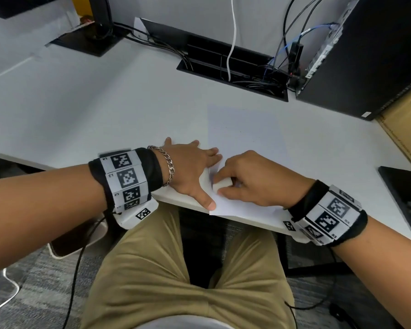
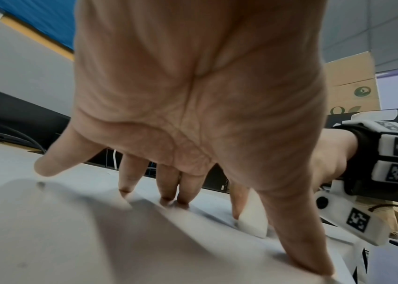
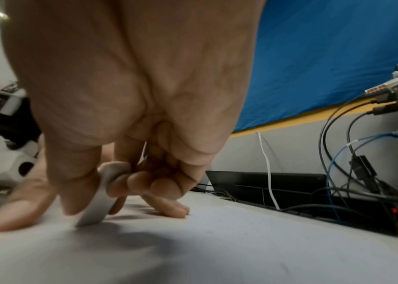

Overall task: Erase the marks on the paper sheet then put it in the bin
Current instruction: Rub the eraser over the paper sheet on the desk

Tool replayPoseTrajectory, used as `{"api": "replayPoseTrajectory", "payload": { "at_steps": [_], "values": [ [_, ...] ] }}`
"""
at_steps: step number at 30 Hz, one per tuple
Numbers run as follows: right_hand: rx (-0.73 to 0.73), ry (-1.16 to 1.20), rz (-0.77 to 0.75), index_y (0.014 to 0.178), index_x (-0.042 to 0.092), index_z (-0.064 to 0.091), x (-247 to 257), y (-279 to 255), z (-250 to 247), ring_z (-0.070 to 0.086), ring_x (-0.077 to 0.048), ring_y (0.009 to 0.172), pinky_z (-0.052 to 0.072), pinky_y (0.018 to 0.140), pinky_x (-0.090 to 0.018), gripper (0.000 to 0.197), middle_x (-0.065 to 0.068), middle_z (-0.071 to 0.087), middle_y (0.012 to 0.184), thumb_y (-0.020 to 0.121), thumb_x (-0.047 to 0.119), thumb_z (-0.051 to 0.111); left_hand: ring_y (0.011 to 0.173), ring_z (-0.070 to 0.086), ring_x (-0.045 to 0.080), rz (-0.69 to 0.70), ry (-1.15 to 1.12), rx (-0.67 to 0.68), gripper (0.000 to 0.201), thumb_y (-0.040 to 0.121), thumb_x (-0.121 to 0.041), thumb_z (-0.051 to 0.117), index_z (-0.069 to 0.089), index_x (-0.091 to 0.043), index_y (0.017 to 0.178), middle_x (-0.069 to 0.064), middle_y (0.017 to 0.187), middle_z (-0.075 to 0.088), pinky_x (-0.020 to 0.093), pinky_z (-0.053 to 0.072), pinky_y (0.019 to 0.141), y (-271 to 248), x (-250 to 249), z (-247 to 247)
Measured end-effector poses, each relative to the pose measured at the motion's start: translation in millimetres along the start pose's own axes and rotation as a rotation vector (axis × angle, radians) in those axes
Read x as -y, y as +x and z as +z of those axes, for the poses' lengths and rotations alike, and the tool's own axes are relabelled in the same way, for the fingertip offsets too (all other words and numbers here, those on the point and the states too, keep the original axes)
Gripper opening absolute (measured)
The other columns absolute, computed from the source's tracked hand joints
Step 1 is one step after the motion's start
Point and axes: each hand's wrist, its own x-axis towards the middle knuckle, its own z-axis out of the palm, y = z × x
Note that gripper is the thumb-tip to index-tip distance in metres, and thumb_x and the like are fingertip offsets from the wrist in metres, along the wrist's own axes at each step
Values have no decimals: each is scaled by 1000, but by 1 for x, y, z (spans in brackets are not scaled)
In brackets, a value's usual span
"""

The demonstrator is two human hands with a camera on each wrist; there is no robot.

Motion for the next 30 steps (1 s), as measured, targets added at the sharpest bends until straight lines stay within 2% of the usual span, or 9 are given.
{"api": "replayPoseTrajectory", "payload": {
  "at_steps": [5,9,13,18,22,24,27,30],
  "values": [
    [-58,-30,17,110,34,75,-4,13,-2,50,6,67,32,65,-12,19,22,49,71,93,34,68,162,-6,27,8,-25,4,127,63,-96,63,1,-51,164,-26,171,-10,81,9,116,-2,-1,-1],
    [34,-15,-56,110,33,76,-2,9,-5,54,3,67,35,65,-10,19,17,55,72,93,34,69,162,-6,27,-2,0,7,130,63,-98,60,-3,-48,164,-27,170,-11,81,12,114,-2,0,0],
    [-22,-21,-8,110,31,77,-5,16,-9,55,2,69,38,67,-18,19,14,61,76,93,33,68,162,-6,28,11,-26,5,124,63,-96,63,0,-54,162,-27,171,-10,81,14,114,-3,-2,-2],
    [43,-24,-56,110,32,77,-1,6,-5,57,-4,69,44,66,-20,19,10,62,74,93,35,68,162,-7,25,-8,-21,10,132,62,-97,62,-5,-47,164,-28,170,-12,79,15,116,-2,0,0],
    [-60,-39,0,110,30,76,-5,7,-3,51,2,69,34,66,-12,18,17,54,72,94,33,67,161,-8,25,-5,-20,16,133,61,-99,61,-5,-48,164,-28,170,-12,80,17,115,-1,-1,0],
    [-47,-30,-24,106,27,75,-1,3,0,47,3,66,34,65,-16,15,18,49,69,93,31,67,161,-7,24,-4,-6,12,134,61,-100,59,-7,-47,164,-29,169,-12,79,18,115,-1,0,1],
    [23,-28,-28,107,28,76,0,0,-2,52,-6,68,42,67,-24,17,10,59,73,94,33,66,161,-8,23,-11,1,16,134,62,-100,58,-9,-44,164,-29,169,-14,76,18,116,-2,0,0],
    [-26,-23,24,116,30,75,-6,2,-5,52,-4,71,39,70,-23,24,8,64,79,95,36,66,161,-10,23,-15,-6,30,134,63,-99,58,-10,-43,165,-28,169,-15,76,16,117,-3,-1,-1]
  ]
}}
